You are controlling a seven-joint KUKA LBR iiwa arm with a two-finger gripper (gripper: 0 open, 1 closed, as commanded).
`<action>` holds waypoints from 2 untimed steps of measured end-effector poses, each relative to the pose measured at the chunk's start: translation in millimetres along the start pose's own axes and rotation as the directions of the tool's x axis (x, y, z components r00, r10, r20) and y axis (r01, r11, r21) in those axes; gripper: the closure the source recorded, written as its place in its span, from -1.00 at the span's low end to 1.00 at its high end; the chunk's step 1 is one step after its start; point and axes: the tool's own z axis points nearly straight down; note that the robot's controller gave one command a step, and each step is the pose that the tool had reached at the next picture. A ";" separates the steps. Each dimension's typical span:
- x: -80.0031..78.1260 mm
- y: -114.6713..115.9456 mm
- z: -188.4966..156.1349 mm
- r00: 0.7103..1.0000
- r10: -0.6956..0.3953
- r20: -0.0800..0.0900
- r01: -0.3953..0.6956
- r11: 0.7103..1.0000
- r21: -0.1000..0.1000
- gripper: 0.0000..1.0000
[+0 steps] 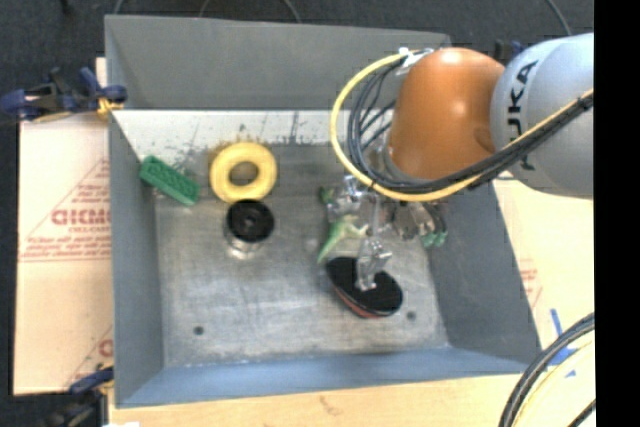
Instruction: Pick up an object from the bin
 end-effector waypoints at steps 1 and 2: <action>22.5 -49.4 14.3 1.000 0.015 -0.008 -0.015 1.000 -0.002 -1.00; 49.7 -54.1 58.9 0.999 0.044 0.002 -0.044 0.999 0.004 -1.00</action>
Offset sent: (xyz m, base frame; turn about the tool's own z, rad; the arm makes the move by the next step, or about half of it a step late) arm -0.0632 -0.0516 -0.1086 0.0603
